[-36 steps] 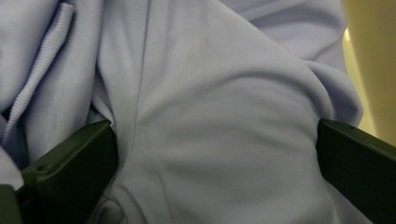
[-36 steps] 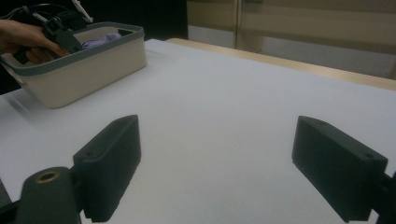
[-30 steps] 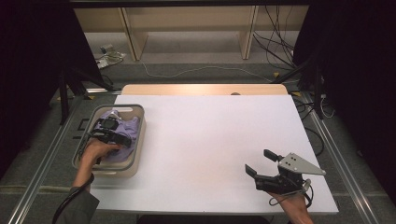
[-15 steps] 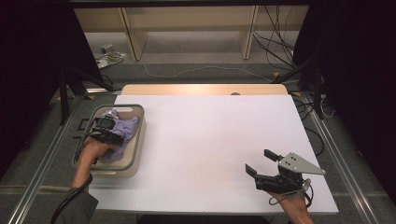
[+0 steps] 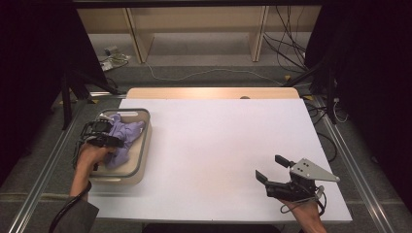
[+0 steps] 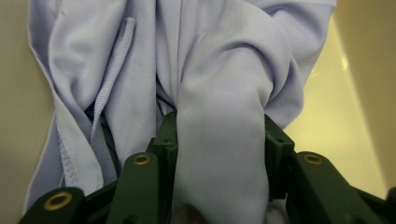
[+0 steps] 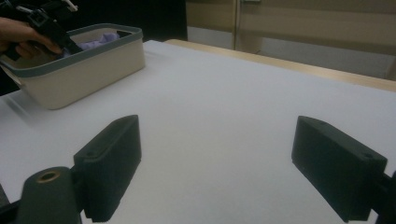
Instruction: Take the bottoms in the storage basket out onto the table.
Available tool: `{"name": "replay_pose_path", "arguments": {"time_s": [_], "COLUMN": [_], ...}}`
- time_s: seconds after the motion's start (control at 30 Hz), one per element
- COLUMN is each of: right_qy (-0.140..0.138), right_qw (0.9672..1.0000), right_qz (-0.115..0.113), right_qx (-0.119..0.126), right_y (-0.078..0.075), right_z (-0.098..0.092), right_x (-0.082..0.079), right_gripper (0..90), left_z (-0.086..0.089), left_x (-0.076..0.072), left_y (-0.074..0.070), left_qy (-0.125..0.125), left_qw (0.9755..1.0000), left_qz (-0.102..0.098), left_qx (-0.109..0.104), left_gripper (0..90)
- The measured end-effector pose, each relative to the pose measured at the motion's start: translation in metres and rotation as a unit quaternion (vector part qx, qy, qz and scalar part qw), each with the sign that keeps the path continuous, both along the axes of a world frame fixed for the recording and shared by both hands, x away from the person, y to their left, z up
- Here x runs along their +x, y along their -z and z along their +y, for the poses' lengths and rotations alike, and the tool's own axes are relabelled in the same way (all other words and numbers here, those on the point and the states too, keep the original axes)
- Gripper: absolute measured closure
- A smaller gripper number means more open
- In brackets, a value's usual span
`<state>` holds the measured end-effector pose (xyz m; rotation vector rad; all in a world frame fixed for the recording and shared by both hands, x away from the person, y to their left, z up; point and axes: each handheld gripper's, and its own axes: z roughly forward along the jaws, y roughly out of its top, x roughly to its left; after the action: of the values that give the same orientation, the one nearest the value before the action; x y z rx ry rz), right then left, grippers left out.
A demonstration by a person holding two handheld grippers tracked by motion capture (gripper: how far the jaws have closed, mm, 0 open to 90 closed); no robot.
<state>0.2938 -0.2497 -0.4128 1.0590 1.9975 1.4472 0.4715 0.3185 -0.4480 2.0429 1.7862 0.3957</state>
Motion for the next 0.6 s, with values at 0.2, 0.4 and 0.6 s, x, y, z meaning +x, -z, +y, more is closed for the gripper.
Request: {"name": "replay_pose_path", "arguments": {"time_s": [0.2,0.4,0.6], "right_qy": [-0.002,-0.002,-0.002], "right_qw": [1.0000,1.0000,1.0000], "right_qz": [-0.001,-0.001,-0.001], "right_qx": [-0.003,-0.003,-0.003], "right_y": [-0.001,-0.001,-0.001], "right_z": [0.000,-0.001,-0.001], "right_x": [0.000,-0.001,0.000], "right_gripper": [16.8,16.8,16.8], "left_z": [0.007,0.010,0.015], "left_x": [-0.002,-0.004,-0.007], "left_y": [-0.009,-0.015,-0.024], "left_qy": [-0.006,-0.007,-0.010], "left_qw": [0.9989,0.9969,0.9927], "left_qz": [-0.018,-0.032,-0.051], "left_qx": [-0.042,-0.071,-0.109], "left_gripper": [59.2,59.1,59.1]}}
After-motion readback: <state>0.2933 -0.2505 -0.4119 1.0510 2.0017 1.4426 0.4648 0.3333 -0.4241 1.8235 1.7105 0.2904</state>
